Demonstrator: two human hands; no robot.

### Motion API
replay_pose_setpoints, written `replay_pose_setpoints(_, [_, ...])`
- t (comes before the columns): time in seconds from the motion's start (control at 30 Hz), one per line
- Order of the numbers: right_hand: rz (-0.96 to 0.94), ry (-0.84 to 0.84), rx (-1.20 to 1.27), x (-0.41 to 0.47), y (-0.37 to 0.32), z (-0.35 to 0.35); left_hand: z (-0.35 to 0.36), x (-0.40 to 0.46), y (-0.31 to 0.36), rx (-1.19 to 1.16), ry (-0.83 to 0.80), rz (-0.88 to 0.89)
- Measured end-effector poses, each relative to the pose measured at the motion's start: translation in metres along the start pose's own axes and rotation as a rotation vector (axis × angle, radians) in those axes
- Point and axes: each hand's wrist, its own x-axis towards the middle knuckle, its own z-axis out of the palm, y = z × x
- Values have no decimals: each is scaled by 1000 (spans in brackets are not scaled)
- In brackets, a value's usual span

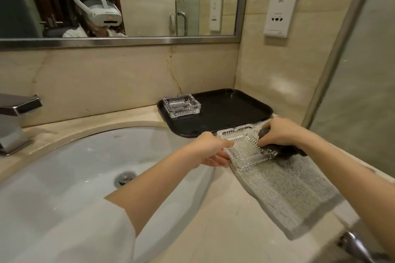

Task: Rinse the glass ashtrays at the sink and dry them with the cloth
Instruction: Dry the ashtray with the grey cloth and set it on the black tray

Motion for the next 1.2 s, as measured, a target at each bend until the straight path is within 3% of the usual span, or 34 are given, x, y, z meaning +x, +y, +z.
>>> replay_pose_setpoints(0.17, [-28, 128, 111, -5, -9, -2, 7, -8, -4, -10, 103, 48])
replay_pose_setpoints(0.33, [-183, 277, 296, -26, -50, -14, -24, -35, -2, -571, 75, 75])
replay_pose_setpoints(0.43, [-313, 299, 451, -35, -83, -3, -47, -52, -15, -672, 187, 186])
replay_pose_setpoints(0.5, [-387, 242, 601, -37, -104, 10, -63, -60, -32, -595, 357, 258])
replay_pose_setpoints(0.7, [-618, 264, 601, -46, -164, 46, -108, -91, -82, -176, 713, 544])
replay_pose_setpoints(0.9, [-753, 287, 546, -55, -202, 70, -144, -108, -127, 461, 1187, 946])
replay_pose_setpoints(1.0, [-776, 283, 545, -55, -212, 77, -156, -114, -135, 647, 1277, 1101])
replay_pose_setpoints(1.2, [-737, 244, 578, -53, -219, 76, -173, -117, -131, 784, 1269, 1126])
